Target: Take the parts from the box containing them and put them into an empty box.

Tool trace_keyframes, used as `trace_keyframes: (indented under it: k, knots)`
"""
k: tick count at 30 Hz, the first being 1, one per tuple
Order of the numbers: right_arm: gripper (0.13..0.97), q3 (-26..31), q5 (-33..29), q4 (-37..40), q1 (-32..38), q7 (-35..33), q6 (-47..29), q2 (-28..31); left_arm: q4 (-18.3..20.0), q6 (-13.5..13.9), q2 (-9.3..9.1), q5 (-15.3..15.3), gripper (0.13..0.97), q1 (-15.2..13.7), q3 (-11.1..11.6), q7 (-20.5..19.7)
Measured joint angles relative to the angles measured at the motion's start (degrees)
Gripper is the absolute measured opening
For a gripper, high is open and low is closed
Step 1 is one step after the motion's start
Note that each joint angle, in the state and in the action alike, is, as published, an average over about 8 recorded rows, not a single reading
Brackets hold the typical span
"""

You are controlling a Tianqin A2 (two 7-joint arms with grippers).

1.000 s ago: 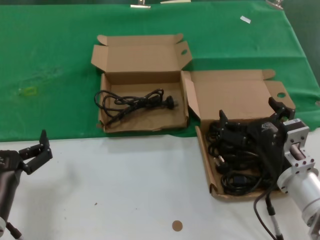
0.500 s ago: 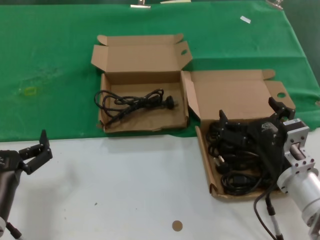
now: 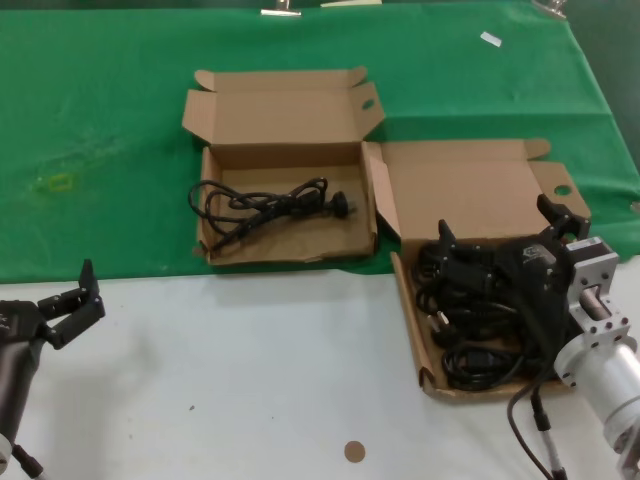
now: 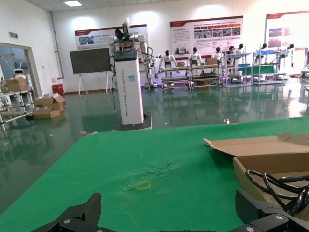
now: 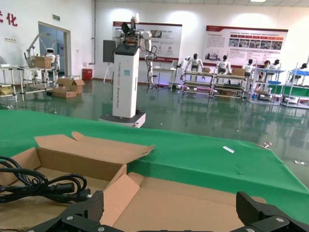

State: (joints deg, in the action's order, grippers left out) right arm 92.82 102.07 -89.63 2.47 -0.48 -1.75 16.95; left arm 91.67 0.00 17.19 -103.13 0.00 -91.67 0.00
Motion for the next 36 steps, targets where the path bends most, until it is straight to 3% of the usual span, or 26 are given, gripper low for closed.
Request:
trace_keyframes:
  k: [36]
  knots:
    - [0.966, 0.0, 0.0, 0.0, 0.0, 0.0, 0.0, 0.0, 0.0, 0.0, 0.0, 0.0, 0.966, 0.0, 0.0, 0.0]
